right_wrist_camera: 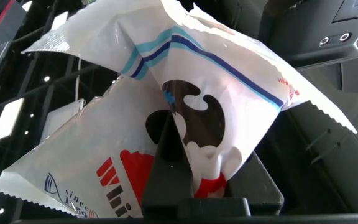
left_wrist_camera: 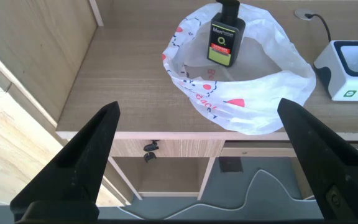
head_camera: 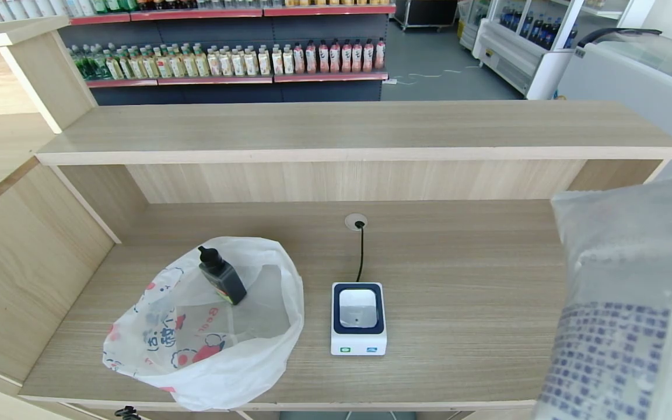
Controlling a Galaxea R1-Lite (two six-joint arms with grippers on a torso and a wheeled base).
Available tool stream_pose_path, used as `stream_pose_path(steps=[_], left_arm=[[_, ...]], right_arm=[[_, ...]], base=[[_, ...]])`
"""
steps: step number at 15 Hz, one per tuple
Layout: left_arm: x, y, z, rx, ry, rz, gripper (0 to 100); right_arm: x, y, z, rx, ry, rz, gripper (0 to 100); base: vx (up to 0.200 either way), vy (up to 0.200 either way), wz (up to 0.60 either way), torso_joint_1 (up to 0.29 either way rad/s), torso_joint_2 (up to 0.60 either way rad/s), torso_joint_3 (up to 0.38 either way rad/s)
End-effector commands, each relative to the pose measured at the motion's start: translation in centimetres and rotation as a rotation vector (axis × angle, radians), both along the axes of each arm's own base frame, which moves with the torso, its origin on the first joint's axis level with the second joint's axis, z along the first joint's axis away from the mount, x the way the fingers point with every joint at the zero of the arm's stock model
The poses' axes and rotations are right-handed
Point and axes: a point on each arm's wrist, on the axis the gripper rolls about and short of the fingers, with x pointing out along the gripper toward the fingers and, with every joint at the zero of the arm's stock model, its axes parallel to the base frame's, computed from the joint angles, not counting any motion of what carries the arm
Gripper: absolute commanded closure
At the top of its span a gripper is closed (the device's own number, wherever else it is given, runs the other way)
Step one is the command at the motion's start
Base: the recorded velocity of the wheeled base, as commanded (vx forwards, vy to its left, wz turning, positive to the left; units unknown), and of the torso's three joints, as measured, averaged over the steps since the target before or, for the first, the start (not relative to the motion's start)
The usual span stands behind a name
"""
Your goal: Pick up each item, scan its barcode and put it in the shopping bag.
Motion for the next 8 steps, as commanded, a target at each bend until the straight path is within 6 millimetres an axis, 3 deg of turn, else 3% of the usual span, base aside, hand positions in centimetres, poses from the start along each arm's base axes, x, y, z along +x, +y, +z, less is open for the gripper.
stream_pose_path(steps=[1, 8], left_arm=[[0.0, 0.0, 0.0, -0.001, 0.0, 0.0, 0], [0.0, 0.0, -0.02, -0.001, 0.002, 0.0, 0]], right_arm=[[-0.06, -0.08, 0.09, 0.019, -0.08, -0.02, 100], [-0.09, -0.18, 0.53, 0.036, -0.093, -0.032, 100]], base=[[0.0, 0.0, 0.0, 0.0, 0.0, 0.0], [0.0, 0.0, 0.0, 0.0, 0.0, 0.0]])
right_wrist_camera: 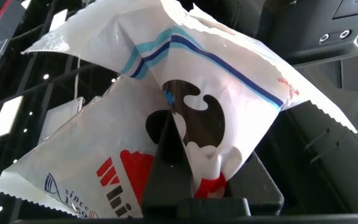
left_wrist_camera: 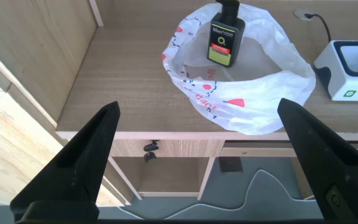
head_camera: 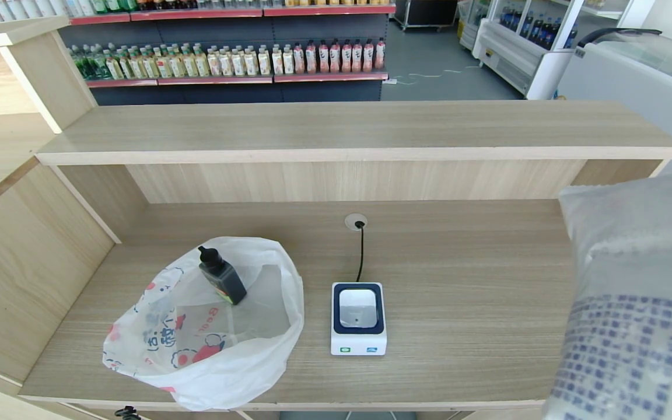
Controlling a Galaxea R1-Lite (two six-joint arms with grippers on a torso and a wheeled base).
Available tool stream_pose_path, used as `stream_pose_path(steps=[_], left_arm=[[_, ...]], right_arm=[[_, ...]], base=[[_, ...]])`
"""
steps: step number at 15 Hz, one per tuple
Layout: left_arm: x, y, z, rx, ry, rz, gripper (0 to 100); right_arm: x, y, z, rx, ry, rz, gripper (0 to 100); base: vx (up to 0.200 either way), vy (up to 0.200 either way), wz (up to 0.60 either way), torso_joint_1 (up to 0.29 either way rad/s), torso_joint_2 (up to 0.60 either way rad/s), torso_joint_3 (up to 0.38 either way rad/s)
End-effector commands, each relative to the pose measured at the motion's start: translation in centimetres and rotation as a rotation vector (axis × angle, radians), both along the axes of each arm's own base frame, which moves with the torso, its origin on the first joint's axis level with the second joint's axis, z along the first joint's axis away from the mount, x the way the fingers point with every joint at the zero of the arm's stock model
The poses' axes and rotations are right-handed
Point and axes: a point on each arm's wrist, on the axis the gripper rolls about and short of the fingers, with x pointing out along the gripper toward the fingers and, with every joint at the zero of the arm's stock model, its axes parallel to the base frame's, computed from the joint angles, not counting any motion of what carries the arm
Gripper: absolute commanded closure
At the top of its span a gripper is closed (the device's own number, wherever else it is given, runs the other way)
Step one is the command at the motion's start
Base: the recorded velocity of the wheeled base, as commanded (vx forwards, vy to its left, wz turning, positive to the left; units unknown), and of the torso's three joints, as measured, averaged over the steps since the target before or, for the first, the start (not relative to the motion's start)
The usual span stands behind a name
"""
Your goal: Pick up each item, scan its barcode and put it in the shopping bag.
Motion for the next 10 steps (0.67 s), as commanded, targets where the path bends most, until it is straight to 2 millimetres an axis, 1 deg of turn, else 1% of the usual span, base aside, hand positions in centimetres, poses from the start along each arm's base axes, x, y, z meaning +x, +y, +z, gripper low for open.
stream_pose_path(steps=[1, 2, 3, 4, 5, 6, 7, 8, 9, 10], left_arm=[[0.0, 0.0, 0.0, -0.001, 0.0, 0.0, 0], [0.0, 0.0, 0.0, 0.001, 0.0, 0.0, 0], [0.0, 0.0, 0.0, 0.001, 0.0, 0.0, 0], [0.0, 0.0, 0.0, -0.001, 0.0, 0.0, 0], [0.0, 0.0, 0.0, -0.001, 0.0, 0.0, 0], [0.0, 0.0, 0.0, 0.001, 0.0, 0.0, 0], [0.0, 0.0, 0.0, -0.001, 0.0, 0.0, 0], [0.0, 0.0, 0.0, -0.001, 0.0, 0.0, 0], [0.0, 0.0, 0.0, 0.001, 0.0, 0.0, 0], [0.0, 0.0, 0.0, -0.001, 0.0, 0.0, 0]], right_arm=[[0.2, 0.0, 0.6, 0.038, -0.092, -0.045, 100], [0.7, 0.1, 1.5, 0.057, -0.029, -0.07, 100], [1.7, -0.8, 3.7, 0.156, 0.215, -0.178, 100], [2.0, -2.0, 5.2, 0.31, 0.35, -0.284, 100], [2.0, -2.7, 5.7, 0.457, 0.476, -0.355, 100], [2.2, -2.8, 5.5, 0.593, 0.631, -0.426, 100], [2.2, -2.8, 5.4, 0.611, 0.654, -0.43, 100], [2.2, -2.2, 5.1, 0.794, 0.888, -0.444, 100], [2.3, -2.3, 5.2, 0.881, 0.972, -0.436, 100], [2.2, -2.5, 5.4, 0.958, 1.013, -0.424, 100]], base=[[0.0, 0.0, 0.0, 0.0, 0.0, 0.0], [0.0, 0.0, 0.0, 0.0, 0.0, 0.0], [0.0, 0.0, 0.0, 0.0, 0.0, 0.0], [0.0, 0.0, 0.0, 0.0, 0.0, 0.0], [0.0, 0.0, 0.0, 0.0, 0.0, 0.0], [0.0, 0.0, 0.0, 0.0, 0.0, 0.0], [0.0, 0.0, 0.0, 0.0, 0.0, 0.0], [0.0, 0.0, 0.0, 0.0, 0.0, 0.0], [0.0, 0.0, 0.0, 0.0, 0.0, 0.0], [0.0, 0.0, 0.0, 0.0, 0.0, 0.0]])
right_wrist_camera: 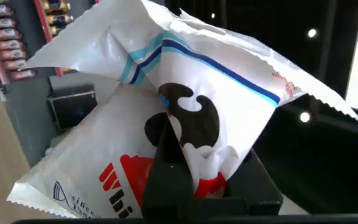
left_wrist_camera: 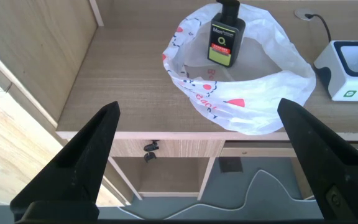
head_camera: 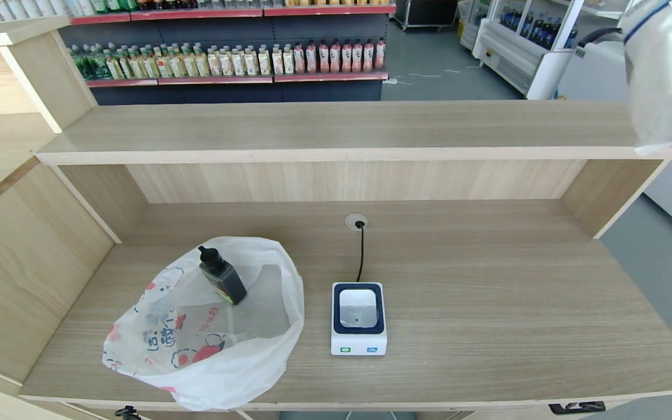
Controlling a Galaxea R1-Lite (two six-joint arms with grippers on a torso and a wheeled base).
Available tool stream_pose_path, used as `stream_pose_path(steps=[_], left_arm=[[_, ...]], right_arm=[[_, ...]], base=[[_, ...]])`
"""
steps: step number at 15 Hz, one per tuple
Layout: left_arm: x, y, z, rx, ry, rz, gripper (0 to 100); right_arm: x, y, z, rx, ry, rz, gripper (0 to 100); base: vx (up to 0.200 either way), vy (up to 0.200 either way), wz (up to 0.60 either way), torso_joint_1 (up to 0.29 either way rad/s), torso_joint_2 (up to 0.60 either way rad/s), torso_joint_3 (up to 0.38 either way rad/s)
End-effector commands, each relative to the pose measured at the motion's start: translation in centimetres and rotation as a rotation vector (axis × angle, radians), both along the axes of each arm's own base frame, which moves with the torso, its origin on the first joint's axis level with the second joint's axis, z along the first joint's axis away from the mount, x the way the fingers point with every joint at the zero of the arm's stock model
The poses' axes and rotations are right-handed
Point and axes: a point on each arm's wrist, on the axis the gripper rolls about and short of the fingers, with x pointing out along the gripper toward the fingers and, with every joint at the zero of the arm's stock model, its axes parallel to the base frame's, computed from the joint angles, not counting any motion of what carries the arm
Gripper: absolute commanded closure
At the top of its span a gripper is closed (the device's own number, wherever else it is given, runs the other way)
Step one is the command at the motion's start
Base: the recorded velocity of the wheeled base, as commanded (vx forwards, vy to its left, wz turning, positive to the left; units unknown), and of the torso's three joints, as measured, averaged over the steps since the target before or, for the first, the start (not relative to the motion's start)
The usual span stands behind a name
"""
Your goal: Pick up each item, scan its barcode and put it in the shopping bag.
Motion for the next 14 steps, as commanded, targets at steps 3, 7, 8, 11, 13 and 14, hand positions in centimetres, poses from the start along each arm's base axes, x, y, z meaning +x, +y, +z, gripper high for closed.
stream_pose_path(steps=[3, 7, 8, 11, 13, 14], left_arm=[[0.0, 0.0, 0.0, -0.001, 0.0, 0.0, 0], [0.0, 0.0, 0.0, -0.001, 0.0, 0.0, 0], [0.0, 0.0, 0.0, 0.001, 0.0, 0.0, 0], [0.0, 0.0, 0.0, 0.001, 0.0, 0.0, 0], [0.0, 0.0, 0.0, -0.001, 0.0, 0.0, 0], [0.0, 0.0, 0.0, -0.001, 0.0, 0.0, 0]], right_arm=[[0.2, -0.3, 0.0, 0.3, 0.156, -0.127, 100], [0.5, -0.6, 0.3, 0.494, 0.247, -0.276, 100], [1.6, -0.3, -1.0, 0.695, 0.379, -0.405, 100], [2.1, -1.0, -2.4, 0.754, 0.534, -0.373, 100], [2.7, -0.9, -2.8, 0.777, 0.647, -0.225, 100], [3.0, -1.1, -2.6, 0.768, 0.679, -0.188, 100]], base=[[0.0, 0.0, 0.0, 0.0, 0.0, 0.0], [0.0, 0.0, 0.0, 0.0, 0.0, 0.0], [0.0, 0.0, 0.0, 0.0, 0.0, 0.0], [0.0, 0.0, 0.0, 0.0, 0.0, 0.0], [0.0, 0.0, 0.0, 0.0, 0.0, 0.0], [0.0, 0.0, 0.0, 0.0, 0.0, 0.0]])
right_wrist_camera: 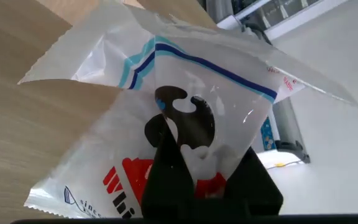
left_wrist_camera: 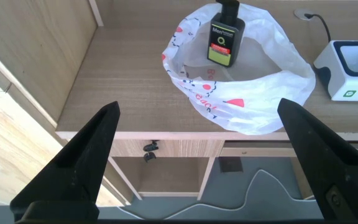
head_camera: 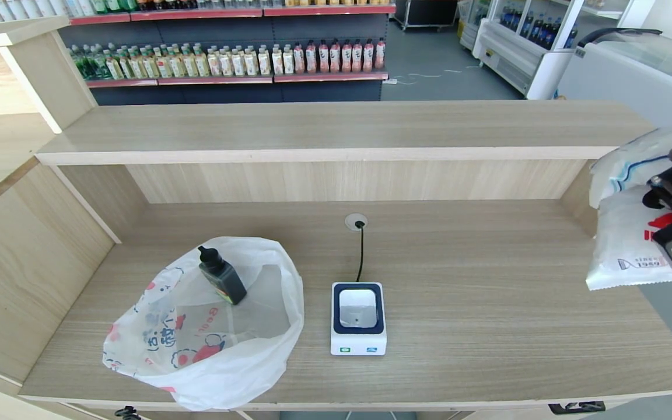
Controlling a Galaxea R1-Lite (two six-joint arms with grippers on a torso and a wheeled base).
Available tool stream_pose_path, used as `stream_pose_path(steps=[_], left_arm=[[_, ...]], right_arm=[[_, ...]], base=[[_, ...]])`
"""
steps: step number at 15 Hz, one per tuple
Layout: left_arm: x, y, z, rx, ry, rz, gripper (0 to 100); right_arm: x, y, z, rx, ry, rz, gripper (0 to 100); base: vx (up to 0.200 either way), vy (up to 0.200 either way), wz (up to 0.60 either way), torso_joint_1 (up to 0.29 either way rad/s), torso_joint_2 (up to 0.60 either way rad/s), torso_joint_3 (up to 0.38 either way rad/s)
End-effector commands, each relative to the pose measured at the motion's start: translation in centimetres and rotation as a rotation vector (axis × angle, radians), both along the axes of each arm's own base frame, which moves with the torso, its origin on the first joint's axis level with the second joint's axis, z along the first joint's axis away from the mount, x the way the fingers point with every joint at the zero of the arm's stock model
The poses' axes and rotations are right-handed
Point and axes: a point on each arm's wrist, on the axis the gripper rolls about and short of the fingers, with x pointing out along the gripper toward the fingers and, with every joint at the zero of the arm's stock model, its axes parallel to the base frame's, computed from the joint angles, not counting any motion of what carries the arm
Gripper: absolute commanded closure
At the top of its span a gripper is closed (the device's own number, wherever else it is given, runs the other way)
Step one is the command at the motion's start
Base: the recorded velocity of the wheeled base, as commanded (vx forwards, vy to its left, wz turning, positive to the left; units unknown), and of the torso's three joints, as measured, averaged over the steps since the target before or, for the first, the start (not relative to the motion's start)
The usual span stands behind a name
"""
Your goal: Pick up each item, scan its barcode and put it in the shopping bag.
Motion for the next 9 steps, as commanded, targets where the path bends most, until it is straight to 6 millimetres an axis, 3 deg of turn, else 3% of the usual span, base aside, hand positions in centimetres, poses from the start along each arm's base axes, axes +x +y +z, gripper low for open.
stream_pose_path(steps=[1, 3, 6, 9], left_arm=[[0.0, 0.0, 0.0, -0.001, 0.0, 0.0, 0], [0.0, 0.0, 0.0, -0.001, 0.0, 0.0, 0], [0.0, 0.0, 0.0, -0.001, 0.0, 0.0, 0], [0.0, 0.0, 0.0, 0.001, 0.0, 0.0, 0]], right_arm=[[0.0, -0.6, 1.0, 0.032, -0.024, -0.011, 100], [0.4, -1.5, 0.4, 0.104, 0.101, -0.014, 100], [1.1, -1.9, -0.2, 0.287, 0.184, 0.241, 100], [1.3, -2.0, -0.5, 0.35, 0.227, 0.368, 100]], base=[[0.0, 0.0, 0.0, 0.0, 0.0, 0.0], [0.0, 0.0, 0.0, 0.0, 0.0, 0.0], [0.0, 0.0, 0.0, 0.0, 0.0, 0.0], [0.0, 0.0, 0.0, 0.0, 0.0, 0.0]])
